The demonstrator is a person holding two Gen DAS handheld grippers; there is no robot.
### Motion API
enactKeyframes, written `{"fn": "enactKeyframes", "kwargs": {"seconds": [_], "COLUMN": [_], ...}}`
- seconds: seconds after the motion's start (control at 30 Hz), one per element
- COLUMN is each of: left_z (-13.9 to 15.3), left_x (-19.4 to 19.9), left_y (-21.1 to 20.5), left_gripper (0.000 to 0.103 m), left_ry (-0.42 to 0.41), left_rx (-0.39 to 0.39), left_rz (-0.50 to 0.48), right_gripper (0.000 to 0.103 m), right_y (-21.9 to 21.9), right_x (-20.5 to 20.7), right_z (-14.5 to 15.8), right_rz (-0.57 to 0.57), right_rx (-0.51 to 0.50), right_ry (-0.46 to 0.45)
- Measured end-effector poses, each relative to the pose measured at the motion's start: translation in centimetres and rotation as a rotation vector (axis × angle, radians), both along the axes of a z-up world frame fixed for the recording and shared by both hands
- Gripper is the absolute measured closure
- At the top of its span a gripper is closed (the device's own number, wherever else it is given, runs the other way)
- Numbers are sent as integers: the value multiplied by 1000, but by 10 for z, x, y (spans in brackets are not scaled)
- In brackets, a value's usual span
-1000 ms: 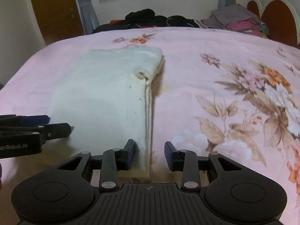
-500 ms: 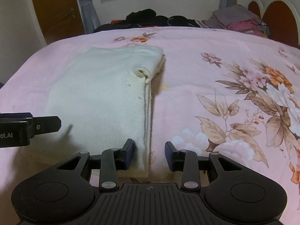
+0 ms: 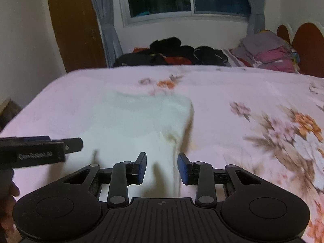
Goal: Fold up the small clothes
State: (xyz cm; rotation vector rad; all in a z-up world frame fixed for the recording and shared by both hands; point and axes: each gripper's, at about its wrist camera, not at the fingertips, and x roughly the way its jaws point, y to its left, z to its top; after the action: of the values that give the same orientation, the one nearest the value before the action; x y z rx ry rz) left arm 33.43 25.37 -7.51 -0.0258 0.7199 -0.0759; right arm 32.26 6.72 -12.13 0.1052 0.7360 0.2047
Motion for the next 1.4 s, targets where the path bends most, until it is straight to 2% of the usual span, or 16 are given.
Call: {"fn": "enactKeyframes", "kwargs": {"seconds": [0.1, 0.2, 0.27, 0.33, 0.37, 0.4, 0.53, 0.7, 0.8, 0.93, 1.03, 1.1, 1.13, 1.23, 1.33, 1.4], "left_z": [-5, -21, -31, -34, -34, -35, -36, -33, -26, -6, 15, 30, 36, 53, 67, 77], "left_x": [22, 39, 42, 43, 45, 46, 49, 44, 33, 4, -26, -54, -66, -97, -126, -153], "left_y": [-2, -4, -3, -1, -1, 0, 7, 12, 11, 8, 9, 8, 7, 1, -2, -5], "left_gripper": [47, 51, 46, 35, 20, 11, 2, 0, 0, 0, 0, 0, 0, 0, 0, 0], "left_ry": [16, 67, 87, 98, 112, 125, 164, 204, 213, 152, 123, 91, 78, 63, 80, 61], "left_rx": [-15, -34, -46, -53, -52, -48, -58, -51, 20, 126, 96, 92, 95, 104, 75, 63], "left_rz": [-30, -45, -44, -49, -44, -35, -12, 7, 41, 77, 55, 68, 79, 87, 99, 127], "right_gripper": [68, 68, 68, 68, 68, 68, 68, 68, 68, 68, 66, 42, 20, 17, 17, 15], "right_y": [11, 19, 22, 20, 17, 15, 15, 14, 11, 0, -10, -16, -20, -24, -32, -38], "right_x": [22, 40, 50, 55, 55, 54, 57, 56, 47, 18, -9, -30, -43, -77, -112, -137], "right_z": [2, -6, -19, -34, -40, -43, -46, -40, -30, -14, -1, 9, 15, 34, 49, 57], "right_rz": [4, 17, 15, 12, 11, 9, -4, 5, -6, -20, -16, -14, -5, 36, 56, 67], "right_rx": [-7, -44, -84, -124, -124, -120, -117, -112, -83, -29, 37, 58, 67, 57, 70, 96], "right_ry": [-22, -15, 15, 45, 49, 48, 52, 52, 40, 31, 44, 42, 31, 2, 12, 23]}}
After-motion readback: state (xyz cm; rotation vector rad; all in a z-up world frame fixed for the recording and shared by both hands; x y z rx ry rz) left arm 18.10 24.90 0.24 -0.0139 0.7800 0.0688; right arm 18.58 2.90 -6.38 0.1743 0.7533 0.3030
